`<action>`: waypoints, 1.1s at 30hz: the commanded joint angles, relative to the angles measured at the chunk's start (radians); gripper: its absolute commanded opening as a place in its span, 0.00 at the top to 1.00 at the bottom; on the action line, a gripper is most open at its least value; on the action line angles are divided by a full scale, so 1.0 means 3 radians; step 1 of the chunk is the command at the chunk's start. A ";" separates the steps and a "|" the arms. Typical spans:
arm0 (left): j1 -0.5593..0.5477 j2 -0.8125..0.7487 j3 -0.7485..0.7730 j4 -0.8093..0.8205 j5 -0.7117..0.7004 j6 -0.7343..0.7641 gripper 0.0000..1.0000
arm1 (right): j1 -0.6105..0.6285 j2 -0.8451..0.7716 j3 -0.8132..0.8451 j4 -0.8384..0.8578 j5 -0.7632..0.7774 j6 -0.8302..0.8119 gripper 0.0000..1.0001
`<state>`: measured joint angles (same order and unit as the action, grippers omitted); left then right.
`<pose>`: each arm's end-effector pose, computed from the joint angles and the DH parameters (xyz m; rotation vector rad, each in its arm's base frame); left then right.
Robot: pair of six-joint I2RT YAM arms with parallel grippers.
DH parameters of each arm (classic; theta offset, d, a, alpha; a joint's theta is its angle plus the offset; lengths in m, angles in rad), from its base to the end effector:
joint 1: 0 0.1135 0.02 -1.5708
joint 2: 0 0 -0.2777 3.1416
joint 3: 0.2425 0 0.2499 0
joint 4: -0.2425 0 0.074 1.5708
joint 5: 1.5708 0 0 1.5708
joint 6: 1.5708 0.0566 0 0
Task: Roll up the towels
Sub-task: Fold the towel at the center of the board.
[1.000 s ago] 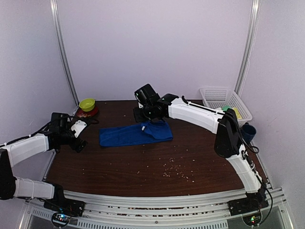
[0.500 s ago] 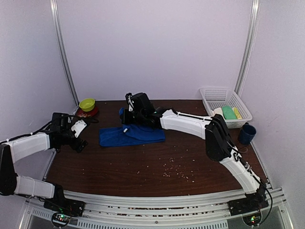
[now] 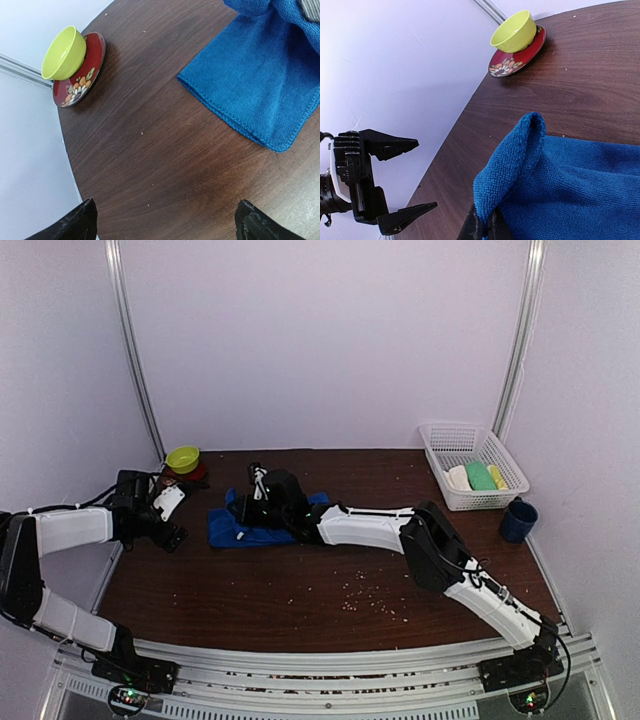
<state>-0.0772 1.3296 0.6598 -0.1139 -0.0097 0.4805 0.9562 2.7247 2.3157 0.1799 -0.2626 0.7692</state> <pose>0.2728 -0.0206 0.1874 0.6462 2.2741 0.2078 0.3603 0.5360 0.1553 -0.4030 2.0093 1.4037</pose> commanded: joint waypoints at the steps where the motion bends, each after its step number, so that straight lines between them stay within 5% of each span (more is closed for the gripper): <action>1: 0.0030 0.0020 0.0095 0.0141 0.0020 -0.0050 0.02 | 0.0014 0.0075 0.0078 0.0353 0.0091 0.0102 0.94; 21: 0.0030 0.0066 0.0122 0.0106 0.0266 -0.0050 0.02 | 0.0024 0.0518 0.0196 0.1158 0.0176 0.0602 0.90; 26: 0.0028 0.0111 0.0137 0.0096 0.0357 -0.0057 0.02 | 0.0042 0.0640 0.0259 0.1333 0.0250 0.0738 0.82; 33: 0.0036 0.0308 0.0332 -0.0075 0.1208 -0.0076 0.02 | 0.0043 0.0694 0.0283 0.1432 0.0302 0.0817 0.79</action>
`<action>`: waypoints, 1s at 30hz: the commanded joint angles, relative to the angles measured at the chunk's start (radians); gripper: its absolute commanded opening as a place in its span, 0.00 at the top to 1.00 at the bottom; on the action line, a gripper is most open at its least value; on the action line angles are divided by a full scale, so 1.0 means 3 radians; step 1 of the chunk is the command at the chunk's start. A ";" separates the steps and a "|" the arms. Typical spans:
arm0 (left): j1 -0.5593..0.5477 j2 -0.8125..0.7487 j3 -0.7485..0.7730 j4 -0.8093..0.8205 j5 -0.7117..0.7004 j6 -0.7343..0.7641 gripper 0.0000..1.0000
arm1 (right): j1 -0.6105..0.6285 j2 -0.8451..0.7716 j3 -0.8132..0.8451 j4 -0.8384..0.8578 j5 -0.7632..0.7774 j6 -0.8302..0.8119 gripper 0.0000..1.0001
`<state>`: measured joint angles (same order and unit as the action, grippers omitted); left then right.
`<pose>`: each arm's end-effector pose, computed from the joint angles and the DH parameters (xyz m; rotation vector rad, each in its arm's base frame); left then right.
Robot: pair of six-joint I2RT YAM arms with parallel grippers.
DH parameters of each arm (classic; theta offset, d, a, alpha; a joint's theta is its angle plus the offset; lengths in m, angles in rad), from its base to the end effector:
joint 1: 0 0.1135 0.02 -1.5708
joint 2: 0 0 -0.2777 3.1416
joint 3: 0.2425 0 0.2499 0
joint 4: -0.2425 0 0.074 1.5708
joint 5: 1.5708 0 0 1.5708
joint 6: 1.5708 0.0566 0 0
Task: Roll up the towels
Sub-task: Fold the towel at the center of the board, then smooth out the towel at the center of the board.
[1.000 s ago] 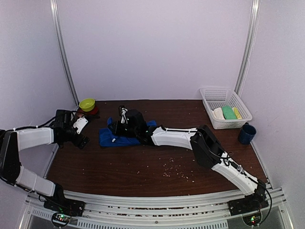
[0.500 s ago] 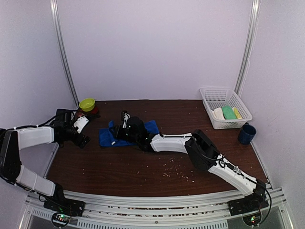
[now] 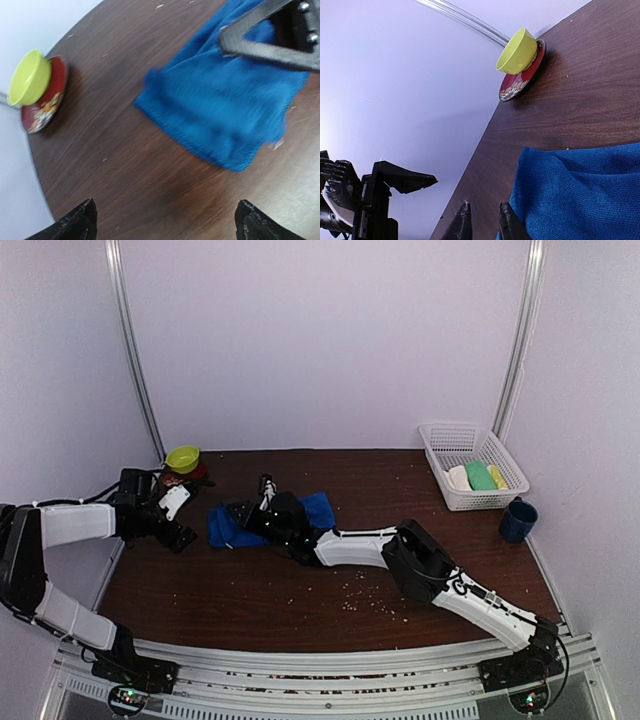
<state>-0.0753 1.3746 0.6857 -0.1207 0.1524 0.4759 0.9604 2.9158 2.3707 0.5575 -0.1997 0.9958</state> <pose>0.2795 -0.0297 0.1839 0.7138 2.2582 0.0113 0.3683 0.5462 0.1028 -0.1526 1.8252 1.6323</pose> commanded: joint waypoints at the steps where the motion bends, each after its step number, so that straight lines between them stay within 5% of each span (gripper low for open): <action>1: 0.0041 0.0236 0.0327 -0.0114 0.0812 -0.0098 0.02 | 0.0027 0.0057 0.0100 0.0178 0.0093 0.0057 0.78; 12: 0.0416 0.0995 0.1025 -0.0497 0.1685 -0.0437 0.02 | -0.0062 -0.0418 -0.0290 0.0136 -0.0379 -0.0061 0.64; 17: 0.0553 0.1515 0.1554 -0.0802 0.2038 -0.0492 0.04 | -0.0165 -0.1096 -0.0695 -0.0600 -0.0418 -0.0616 0.59; 23: 0.0553 0.1751 0.1786 -0.0791 0.2076 -0.0593 0.15 | -0.0342 -0.1818 -0.1149 -0.1688 -0.0059 -0.1395 0.49; 30: 0.0513 0.1713 0.1852 -0.0690 0.1834 -0.0596 0.27 | -0.0686 -0.2386 -0.2140 -0.1668 -0.0093 -0.1541 0.54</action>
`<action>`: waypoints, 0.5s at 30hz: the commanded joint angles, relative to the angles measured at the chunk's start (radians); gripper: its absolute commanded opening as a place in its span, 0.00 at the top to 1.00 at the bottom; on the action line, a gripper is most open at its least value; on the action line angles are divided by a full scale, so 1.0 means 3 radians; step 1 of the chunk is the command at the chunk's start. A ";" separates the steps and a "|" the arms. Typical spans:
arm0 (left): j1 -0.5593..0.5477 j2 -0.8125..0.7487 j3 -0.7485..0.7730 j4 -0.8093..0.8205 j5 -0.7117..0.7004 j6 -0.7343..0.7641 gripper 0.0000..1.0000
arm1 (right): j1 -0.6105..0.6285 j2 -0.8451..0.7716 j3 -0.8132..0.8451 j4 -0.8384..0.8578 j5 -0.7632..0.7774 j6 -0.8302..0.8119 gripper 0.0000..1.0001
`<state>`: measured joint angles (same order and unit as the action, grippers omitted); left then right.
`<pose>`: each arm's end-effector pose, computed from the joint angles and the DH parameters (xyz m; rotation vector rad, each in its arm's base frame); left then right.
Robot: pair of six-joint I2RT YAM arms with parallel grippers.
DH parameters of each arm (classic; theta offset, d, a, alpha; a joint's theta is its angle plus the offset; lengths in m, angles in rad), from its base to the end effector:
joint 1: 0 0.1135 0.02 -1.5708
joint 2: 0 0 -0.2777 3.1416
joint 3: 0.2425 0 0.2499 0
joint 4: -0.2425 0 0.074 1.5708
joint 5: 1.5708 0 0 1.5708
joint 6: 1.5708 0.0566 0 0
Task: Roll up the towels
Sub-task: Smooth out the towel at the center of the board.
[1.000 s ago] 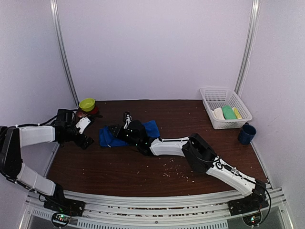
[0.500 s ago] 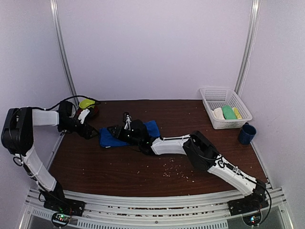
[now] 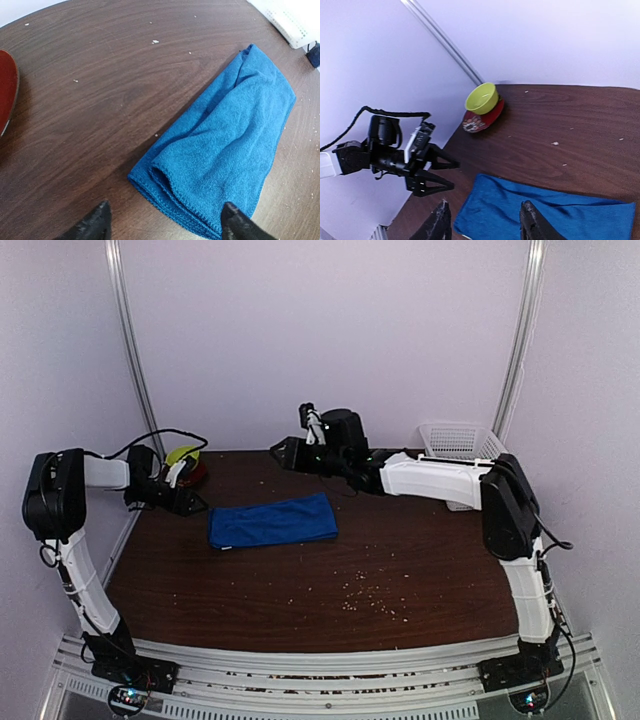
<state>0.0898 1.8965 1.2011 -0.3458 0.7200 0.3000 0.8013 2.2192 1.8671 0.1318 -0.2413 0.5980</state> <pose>0.3942 -0.0020 0.1667 0.4934 2.3516 -0.7572 0.3813 0.4130 0.2793 -0.3857 1.9181 1.1849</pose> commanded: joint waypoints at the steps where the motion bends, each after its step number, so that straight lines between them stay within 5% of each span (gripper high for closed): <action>1: -0.0059 -0.0032 0.0140 0.0074 -0.0101 0.0011 0.31 | -0.0178 -0.0085 -0.0533 -0.0249 0.0017 -0.0233 0.56; 10: -0.0417 -0.0028 0.0196 0.0105 -0.0334 0.0149 0.78 | -0.0204 0.0057 -0.0723 -0.0358 -0.0183 -0.0270 0.72; 15: -0.0580 -0.0003 0.0173 0.0125 -0.0436 0.0201 0.92 | -0.0215 0.0127 -0.0748 -0.0404 -0.0189 -0.0266 0.75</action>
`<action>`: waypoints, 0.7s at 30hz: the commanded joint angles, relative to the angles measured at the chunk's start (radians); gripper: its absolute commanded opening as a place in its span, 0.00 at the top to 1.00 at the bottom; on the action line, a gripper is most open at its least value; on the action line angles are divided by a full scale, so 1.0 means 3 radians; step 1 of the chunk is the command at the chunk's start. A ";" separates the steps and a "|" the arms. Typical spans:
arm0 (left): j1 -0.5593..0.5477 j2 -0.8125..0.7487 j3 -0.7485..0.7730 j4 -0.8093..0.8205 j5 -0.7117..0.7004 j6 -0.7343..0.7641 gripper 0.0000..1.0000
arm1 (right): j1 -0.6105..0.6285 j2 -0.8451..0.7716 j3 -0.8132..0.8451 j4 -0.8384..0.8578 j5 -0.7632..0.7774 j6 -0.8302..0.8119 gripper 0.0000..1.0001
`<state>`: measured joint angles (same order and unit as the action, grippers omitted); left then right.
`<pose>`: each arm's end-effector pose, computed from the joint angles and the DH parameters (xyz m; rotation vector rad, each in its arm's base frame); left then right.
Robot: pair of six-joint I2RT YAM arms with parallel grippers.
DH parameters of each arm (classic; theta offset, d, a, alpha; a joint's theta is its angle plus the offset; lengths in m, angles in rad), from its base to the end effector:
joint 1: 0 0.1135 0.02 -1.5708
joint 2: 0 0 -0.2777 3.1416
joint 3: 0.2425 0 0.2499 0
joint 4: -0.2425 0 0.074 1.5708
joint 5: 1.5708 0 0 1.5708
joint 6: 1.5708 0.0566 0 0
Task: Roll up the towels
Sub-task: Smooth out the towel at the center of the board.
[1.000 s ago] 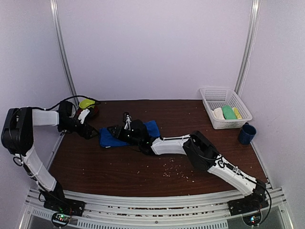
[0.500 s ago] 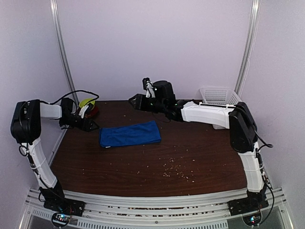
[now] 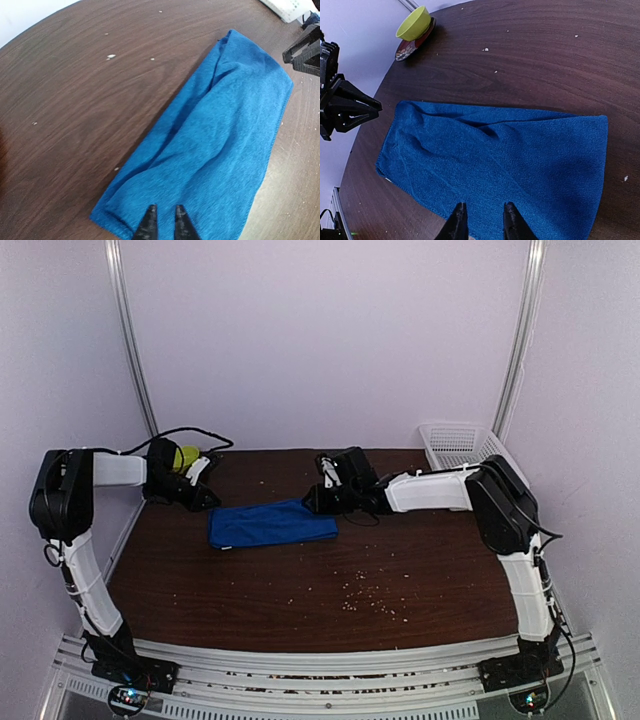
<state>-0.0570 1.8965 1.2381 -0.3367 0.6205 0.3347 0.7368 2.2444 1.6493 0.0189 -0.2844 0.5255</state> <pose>0.4003 -0.0558 0.1749 0.6945 2.3231 -0.6675 0.3858 0.3715 0.1743 -0.4204 2.2688 1.0027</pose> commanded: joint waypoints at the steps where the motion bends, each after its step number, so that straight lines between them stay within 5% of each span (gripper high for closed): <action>1: -0.0110 0.0031 0.0061 0.0094 -0.0125 0.0083 0.92 | -0.0005 0.0058 -0.0021 -0.0047 -0.0044 -0.0020 0.75; 13: -0.0127 0.0379 0.0117 0.0209 -0.0516 -0.0022 1.00 | -0.0124 0.0180 -0.0126 -0.0258 -0.0098 0.0035 0.78; 21: -0.0131 0.0439 -0.0073 0.0481 -0.1419 -0.0268 1.00 | -0.0124 0.0178 -0.0289 -0.0494 0.0194 -0.0013 0.80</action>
<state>-0.0982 2.0121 1.2396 -0.2638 0.3687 0.3031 0.6987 2.2856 1.5909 -0.0589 -0.2955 0.5274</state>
